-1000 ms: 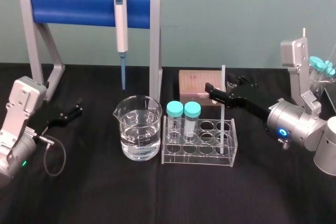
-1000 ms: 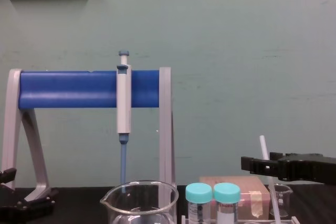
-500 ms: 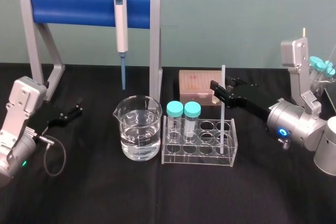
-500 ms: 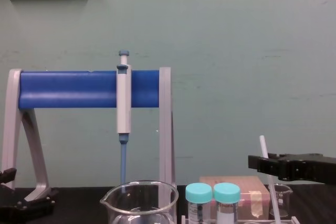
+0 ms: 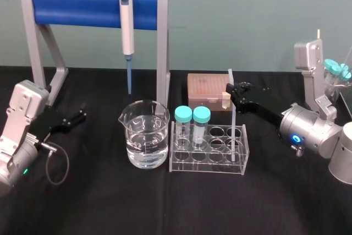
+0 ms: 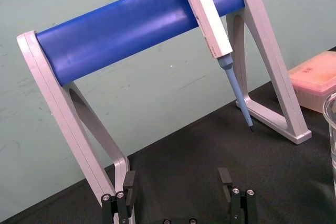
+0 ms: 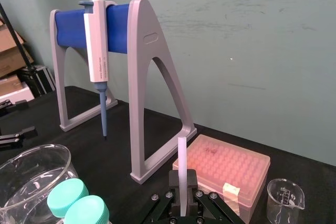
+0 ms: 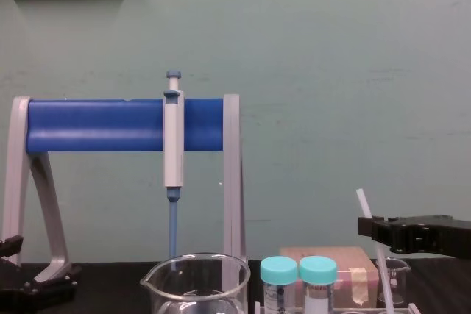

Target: Pick up the stirring rod with one hand, then place it down.

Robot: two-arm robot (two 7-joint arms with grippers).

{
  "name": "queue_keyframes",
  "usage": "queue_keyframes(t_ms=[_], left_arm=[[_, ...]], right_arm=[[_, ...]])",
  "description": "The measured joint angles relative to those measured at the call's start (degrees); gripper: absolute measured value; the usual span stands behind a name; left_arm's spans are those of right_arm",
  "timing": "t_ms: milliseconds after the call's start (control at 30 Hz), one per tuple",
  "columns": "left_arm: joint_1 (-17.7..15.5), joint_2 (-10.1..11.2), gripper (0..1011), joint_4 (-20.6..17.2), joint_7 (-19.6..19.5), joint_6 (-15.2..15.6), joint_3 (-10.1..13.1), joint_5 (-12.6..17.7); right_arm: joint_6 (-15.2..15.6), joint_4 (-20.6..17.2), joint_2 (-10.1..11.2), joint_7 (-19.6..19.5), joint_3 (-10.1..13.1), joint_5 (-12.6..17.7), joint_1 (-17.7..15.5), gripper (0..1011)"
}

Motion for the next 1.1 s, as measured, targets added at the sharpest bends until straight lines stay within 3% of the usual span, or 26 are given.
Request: queue_keyframes(t_ms=[367, 633, 1100], left_arm=[[0.00, 0.00, 1000, 0.00, 0.00, 0.00, 0.00, 0.00], [0.00, 0.00, 1000, 0.00, 0.00, 0.00, 0.00, 0.00], [0.00, 0.00, 1000, 0.00, 0.00, 0.00, 0.00, 0.00]], right_arm=[[0.00, 0.00, 0.00, 0.00, 0.00, -0.01, 0.00, 77], [-5.86, -0.20, -0.62, 1.24, 0.96, -1.26, -1.13, 75], [-8.35, -0.08, -1.06, 4.80, 1.94, -0.33, -1.71, 75]])
